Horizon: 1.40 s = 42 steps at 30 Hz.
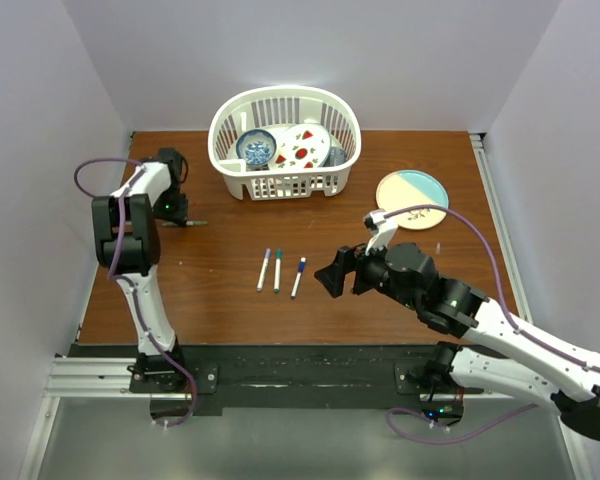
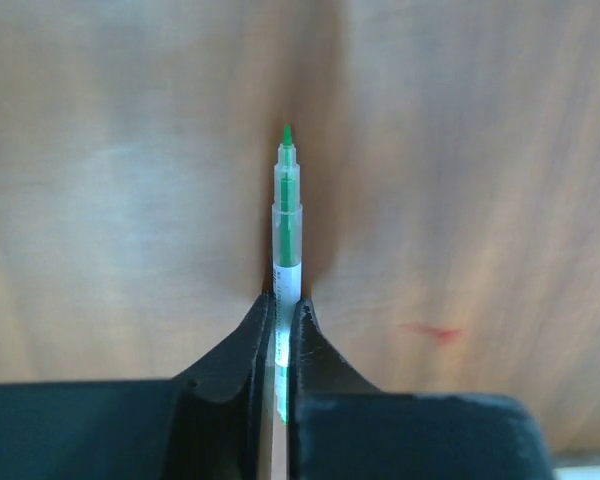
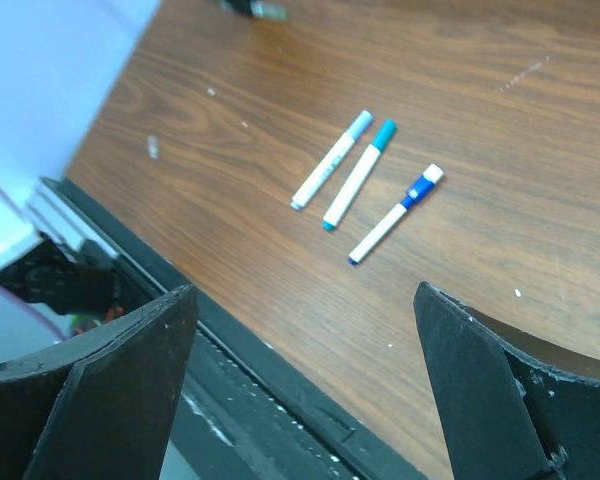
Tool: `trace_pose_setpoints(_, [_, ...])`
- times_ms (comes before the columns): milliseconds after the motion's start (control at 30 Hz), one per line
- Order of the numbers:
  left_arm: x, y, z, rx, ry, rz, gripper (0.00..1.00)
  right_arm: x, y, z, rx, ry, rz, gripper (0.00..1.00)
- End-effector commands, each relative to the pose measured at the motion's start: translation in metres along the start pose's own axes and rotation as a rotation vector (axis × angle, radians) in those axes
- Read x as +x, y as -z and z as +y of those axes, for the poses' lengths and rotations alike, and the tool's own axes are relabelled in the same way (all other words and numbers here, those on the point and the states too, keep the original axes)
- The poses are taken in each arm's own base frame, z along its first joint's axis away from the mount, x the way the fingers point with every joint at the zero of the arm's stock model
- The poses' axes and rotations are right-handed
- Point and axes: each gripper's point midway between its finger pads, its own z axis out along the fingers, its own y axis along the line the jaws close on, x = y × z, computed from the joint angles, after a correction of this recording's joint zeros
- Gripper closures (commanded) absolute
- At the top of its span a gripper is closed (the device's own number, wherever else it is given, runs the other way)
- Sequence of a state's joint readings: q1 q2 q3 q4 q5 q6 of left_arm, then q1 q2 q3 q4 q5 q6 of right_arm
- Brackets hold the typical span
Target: Insert the pens into the pen caps
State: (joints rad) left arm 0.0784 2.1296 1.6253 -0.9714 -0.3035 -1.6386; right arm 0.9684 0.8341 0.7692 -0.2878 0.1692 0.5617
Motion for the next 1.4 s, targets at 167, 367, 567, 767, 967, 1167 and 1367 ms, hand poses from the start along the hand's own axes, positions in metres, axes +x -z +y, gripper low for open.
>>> trace_pose_setpoints(167, [-0.004, 0.033, 0.051, 0.064, -0.166, 0.004, 1.0, -0.018, 0.023, 0.006, -0.032, -0.069, -0.073, 0.07])
trace_pose_setpoints(367, [0.018, 0.103, 0.043, 0.331, -0.444, -0.07, 1.0, -0.011, 0.013, 0.014, -0.06, -0.114, -0.039, 0.07])
trace_pose_setpoints(567, [0.089, 0.162, 0.059, 0.747, -0.786, 0.057, 1.0, -0.014, 0.001, 0.019, -0.067, -0.156, -0.056, 0.07])
trace_pose_setpoints(767, [0.149, 0.252, 0.099, 1.437, -1.069, 0.267, 1.0, -0.024, -0.009, 0.027, -0.078, -0.096, -0.06, 0.07])
trace_pose_setpoints(967, [0.157, 0.311, 0.166, 1.87, -1.229, 0.397, 1.0, -0.055, -0.011, 0.031, -0.052, -0.116, -0.145, 0.08])
trace_pose_setpoints(1167, [0.162, 0.333, 0.217, 2.084, -1.322, 0.562, 1.0, -0.072, -0.024, 0.059, -0.158, -0.132, -0.181, 0.14])
trace_pose_setpoints(1367, [0.163, 0.351, 0.239, 2.191, -1.348, 0.633, 1.0, -0.086, -0.033, 0.081, -0.249, -0.152, -0.214, 0.23])
